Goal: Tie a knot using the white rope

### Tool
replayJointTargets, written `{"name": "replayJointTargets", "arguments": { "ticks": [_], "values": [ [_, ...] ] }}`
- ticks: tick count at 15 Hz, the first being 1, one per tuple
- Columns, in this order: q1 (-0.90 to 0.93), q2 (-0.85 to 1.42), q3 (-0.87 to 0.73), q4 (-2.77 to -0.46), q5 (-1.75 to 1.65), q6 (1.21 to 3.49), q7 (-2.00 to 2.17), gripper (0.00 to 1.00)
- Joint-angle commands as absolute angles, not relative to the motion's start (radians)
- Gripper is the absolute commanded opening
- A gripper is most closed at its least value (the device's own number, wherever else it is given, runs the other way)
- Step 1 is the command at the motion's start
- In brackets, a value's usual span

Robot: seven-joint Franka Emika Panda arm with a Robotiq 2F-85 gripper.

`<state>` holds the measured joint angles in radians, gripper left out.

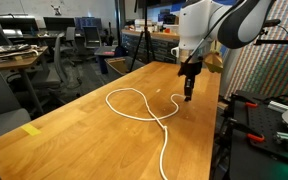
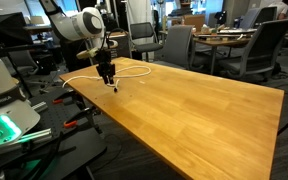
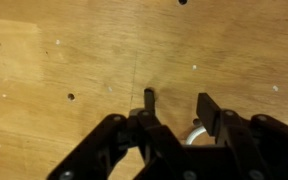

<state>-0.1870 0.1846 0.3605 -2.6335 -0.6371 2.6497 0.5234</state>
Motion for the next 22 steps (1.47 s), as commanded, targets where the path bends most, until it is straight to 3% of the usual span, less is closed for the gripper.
{"name": "replayJointTargets", "arguments": {
  "ticks": [1,3,4,6,7,13,14,15,17,22],
  "values": [
    [-0.187,0.222,0.364,-2.588,-0.610,2.645,0.525,0.18],
    [-0.183,0.237,0.357,-2.571,-0.635,2.655,0.540,0.05],
    [-0.180,0.245,0.350,-2.559,-0.650,2.657,0.549,0.44],
    [-0.175,0.266,0.336,-2.530,-0.682,2.661,0.567,0.42],
    [-0.173,0.278,0.328,-2.513,-0.700,2.663,0.578,0.47],
    [-0.172,0.350,0.298,-2.429,-0.751,2.651,0.621,0.94],
    [-0.042,0.345,0.170,-2.428,-0.670,2.669,0.570,0.86],
    [-0.030,0.356,0.152,-2.422,-0.646,2.665,0.562,0.59],
    [0.024,0.369,0.086,-2.415,-0.596,2.659,0.546,0.56],
    [0.105,0.353,-0.002,-2.423,-0.477,2.660,0.497,0.16]
  ]
}}
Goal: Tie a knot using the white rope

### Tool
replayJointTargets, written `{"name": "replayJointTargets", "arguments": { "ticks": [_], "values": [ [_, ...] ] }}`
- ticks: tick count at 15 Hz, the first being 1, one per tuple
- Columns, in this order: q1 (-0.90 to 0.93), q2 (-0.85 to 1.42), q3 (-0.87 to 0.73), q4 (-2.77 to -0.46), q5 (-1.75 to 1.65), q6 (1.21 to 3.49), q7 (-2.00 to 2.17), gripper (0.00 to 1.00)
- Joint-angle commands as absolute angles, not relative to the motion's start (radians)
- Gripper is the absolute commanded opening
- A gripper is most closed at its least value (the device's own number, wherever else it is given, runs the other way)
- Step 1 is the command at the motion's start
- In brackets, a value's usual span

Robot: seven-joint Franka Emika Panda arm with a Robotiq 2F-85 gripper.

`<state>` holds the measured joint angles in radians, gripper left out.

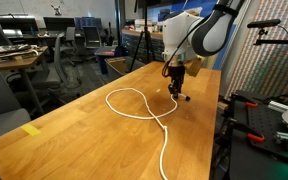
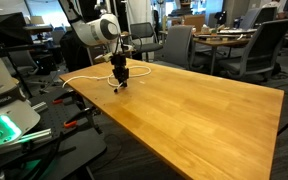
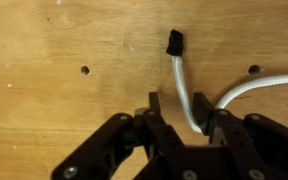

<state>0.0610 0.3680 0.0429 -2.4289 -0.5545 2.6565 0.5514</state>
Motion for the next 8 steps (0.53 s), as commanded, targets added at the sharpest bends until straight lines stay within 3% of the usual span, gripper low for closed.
{"name": "replayJointTargets", "arguments": {
  "ticks": [1,3,8],
  "values": [
    [0.114,0.346,-0.011,-2.425,-0.451,2.663,0.485,0.10],
    [0.123,0.332,-0.019,-2.432,-0.409,2.668,0.464,0.00],
    [0.151,0.172,-0.002,-2.556,-0.341,2.859,0.448,0.01]
  ]
}}
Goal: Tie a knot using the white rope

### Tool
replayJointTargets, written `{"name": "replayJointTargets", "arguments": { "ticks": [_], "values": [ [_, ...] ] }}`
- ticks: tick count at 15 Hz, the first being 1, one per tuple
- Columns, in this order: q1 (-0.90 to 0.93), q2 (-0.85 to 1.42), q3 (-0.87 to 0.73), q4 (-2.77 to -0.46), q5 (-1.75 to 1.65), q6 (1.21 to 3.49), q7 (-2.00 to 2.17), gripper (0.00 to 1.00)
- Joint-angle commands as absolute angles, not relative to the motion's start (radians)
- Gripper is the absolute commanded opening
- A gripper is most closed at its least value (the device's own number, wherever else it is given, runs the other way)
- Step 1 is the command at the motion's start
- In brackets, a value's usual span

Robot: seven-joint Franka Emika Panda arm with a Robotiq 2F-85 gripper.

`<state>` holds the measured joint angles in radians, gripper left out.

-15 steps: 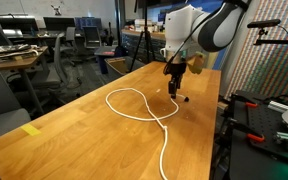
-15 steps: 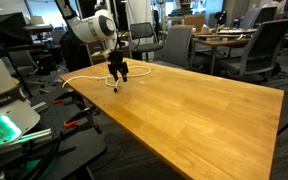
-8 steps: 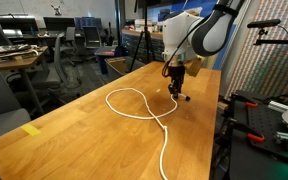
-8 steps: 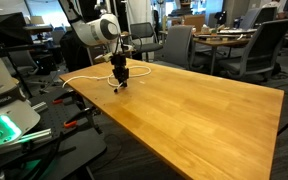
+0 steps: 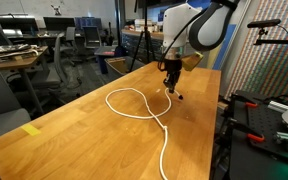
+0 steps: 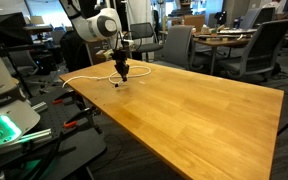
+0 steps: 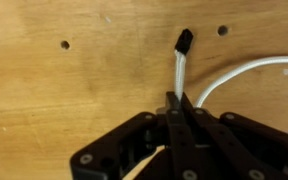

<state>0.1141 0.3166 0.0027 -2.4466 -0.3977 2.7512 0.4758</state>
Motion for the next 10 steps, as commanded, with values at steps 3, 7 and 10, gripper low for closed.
{"name": "replayJointTargets", "arguments": {
  "ticks": [3,7,10],
  "values": [
    [0.151,0.060,0.066,-2.641,-0.301,2.987,0.475,0.01],
    [0.177,0.021,0.108,-2.689,-0.323,3.206,0.500,0.01],
    [0.189,0.043,0.114,-2.662,-0.366,3.347,0.470,0.01]
  ]
}}
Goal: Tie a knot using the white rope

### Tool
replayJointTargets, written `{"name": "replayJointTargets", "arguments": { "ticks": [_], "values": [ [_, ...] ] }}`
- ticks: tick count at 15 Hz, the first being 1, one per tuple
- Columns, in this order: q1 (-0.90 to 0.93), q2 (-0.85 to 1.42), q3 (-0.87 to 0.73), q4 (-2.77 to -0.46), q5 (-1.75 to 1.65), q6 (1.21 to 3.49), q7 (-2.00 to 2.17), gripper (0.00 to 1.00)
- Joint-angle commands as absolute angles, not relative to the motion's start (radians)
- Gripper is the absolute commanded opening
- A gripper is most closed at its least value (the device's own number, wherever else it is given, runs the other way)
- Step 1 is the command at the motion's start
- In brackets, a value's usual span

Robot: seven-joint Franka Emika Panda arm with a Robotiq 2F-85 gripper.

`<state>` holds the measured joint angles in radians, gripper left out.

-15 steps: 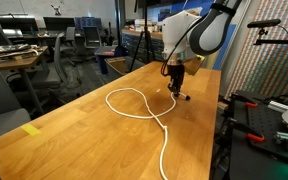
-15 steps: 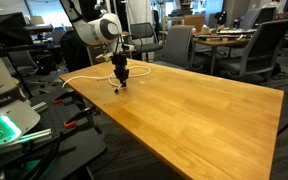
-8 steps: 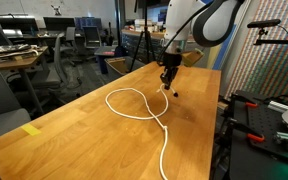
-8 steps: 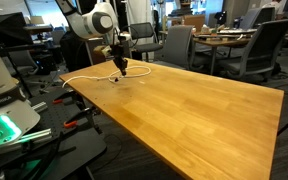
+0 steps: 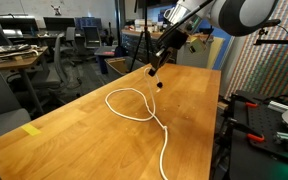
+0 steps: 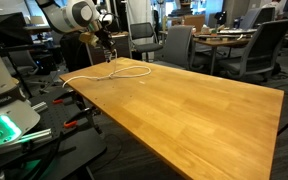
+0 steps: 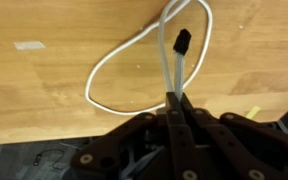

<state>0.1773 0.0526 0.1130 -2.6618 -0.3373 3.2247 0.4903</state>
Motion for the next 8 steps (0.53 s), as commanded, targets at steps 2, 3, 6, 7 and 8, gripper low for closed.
{"name": "replayJointTargets", "arguments": {
  "ticks": [2,3,6,7,8],
  "values": [
    [0.194,0.082,0.143,-2.611,-0.353,3.404,0.418,0.01],
    [0.194,0.098,0.162,-2.585,-0.355,3.420,0.390,0.01],
    [0.190,0.138,0.222,-2.485,-0.417,3.379,0.416,0.01],
    [0.182,0.157,0.243,-2.447,-0.436,3.360,0.418,0.01],
    [0.170,0.176,0.266,-2.415,-0.452,3.346,0.421,0.01]
  ]
}}
